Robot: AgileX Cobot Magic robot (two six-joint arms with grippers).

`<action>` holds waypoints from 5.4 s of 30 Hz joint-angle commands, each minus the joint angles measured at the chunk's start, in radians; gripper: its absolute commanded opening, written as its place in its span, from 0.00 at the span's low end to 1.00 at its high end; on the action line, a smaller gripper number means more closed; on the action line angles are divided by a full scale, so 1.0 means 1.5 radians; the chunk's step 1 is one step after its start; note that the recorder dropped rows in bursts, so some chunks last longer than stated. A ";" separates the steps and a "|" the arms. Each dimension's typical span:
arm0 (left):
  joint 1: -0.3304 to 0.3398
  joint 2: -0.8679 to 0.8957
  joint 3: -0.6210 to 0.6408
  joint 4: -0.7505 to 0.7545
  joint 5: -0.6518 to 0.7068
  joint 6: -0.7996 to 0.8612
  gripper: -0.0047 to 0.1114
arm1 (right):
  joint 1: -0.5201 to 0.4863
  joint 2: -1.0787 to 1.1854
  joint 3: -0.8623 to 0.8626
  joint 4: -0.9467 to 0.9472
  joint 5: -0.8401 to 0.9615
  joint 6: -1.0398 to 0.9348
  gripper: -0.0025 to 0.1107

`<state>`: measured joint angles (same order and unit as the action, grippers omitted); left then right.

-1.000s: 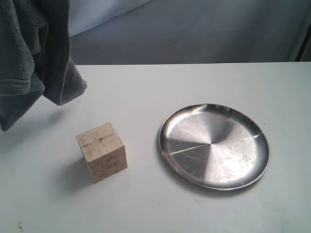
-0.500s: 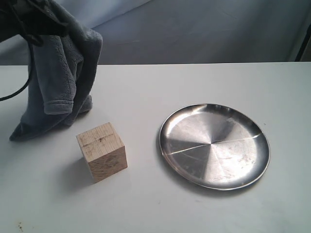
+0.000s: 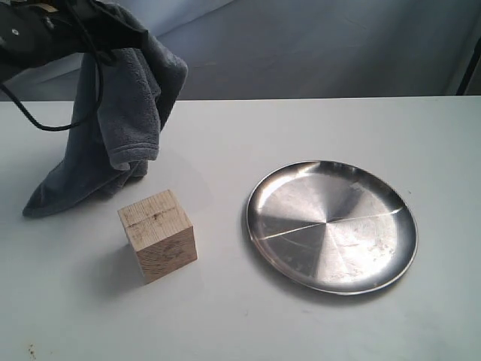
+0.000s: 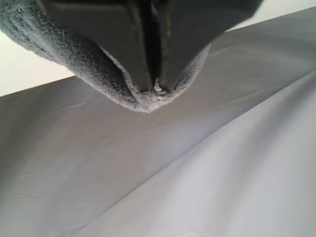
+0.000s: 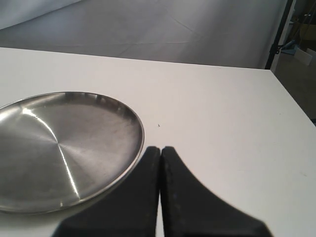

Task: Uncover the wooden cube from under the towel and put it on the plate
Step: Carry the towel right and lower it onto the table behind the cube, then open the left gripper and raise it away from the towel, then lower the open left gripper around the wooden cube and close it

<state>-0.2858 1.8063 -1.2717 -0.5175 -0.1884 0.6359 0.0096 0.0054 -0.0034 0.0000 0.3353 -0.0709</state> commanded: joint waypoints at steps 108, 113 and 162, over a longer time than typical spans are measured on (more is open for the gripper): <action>-0.083 -0.315 0.154 0.505 0.482 -0.401 0.89 | 0.001 -0.004 0.002 -0.006 0.000 -0.001 0.02; -0.083 -0.365 0.175 0.499 0.489 -0.401 0.85 | 0.001 -0.004 0.002 -0.006 0.000 -0.001 0.02; -0.083 -0.427 0.309 -0.017 0.630 0.192 0.05 | 0.001 -0.004 0.002 -0.006 0.000 -0.001 0.02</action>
<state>-0.4068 1.1710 -0.8115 -0.5297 0.7886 0.9159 0.0096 0.0054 -0.0034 0.0000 0.3353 -0.0709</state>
